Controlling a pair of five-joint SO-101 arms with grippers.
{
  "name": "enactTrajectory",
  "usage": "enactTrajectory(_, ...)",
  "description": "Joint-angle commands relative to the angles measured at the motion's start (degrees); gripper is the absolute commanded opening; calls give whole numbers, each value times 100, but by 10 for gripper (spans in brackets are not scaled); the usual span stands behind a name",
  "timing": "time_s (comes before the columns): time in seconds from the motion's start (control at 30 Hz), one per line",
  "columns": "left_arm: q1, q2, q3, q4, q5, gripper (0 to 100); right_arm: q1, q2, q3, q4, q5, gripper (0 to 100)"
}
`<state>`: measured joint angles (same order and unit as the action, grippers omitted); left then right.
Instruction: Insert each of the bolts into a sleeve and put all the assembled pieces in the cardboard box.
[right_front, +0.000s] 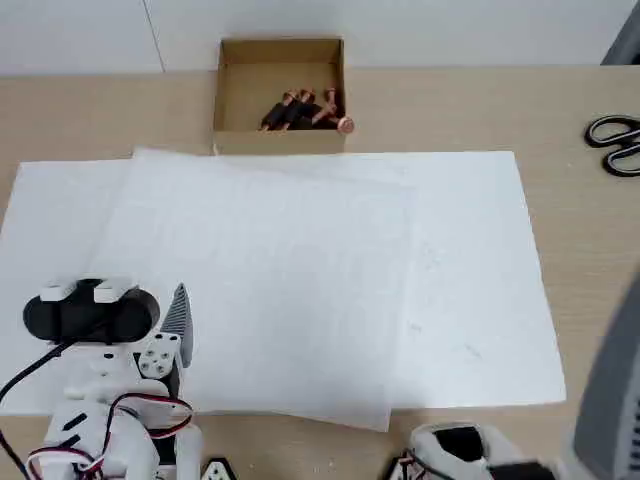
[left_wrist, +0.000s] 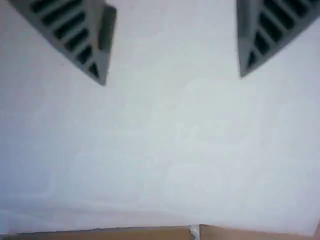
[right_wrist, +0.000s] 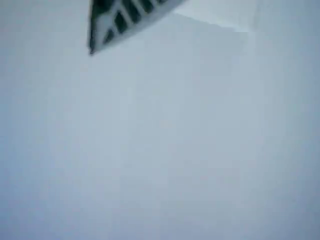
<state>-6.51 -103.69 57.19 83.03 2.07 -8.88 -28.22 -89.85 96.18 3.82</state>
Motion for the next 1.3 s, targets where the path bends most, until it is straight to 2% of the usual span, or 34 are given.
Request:
enactTrajectory(0.0,0,-62,-119,26,-26,160,796,-673,1266,40,70,223)
enactTrajectory(0.27,-9,-62,-119,26,-26,160,831,-2527,5697,4,70,223)
enactTrajectory(0.47,-9,-62,-119,62,-26,160,840,-3336,8941,-286,70,223)
enactTrajectory(0.73,-9,-62,-110,185,-35,160,840,-3846,13011,-2185,53,223)
enactTrajectory(1.0,-9,-62,-110,123,-53,161,831,-4971,15358,-3398,26,223)
enactTrajectory(1.27,-9,-62,136,-510,-62,161,831,-6932,17231,-4321,35,223)
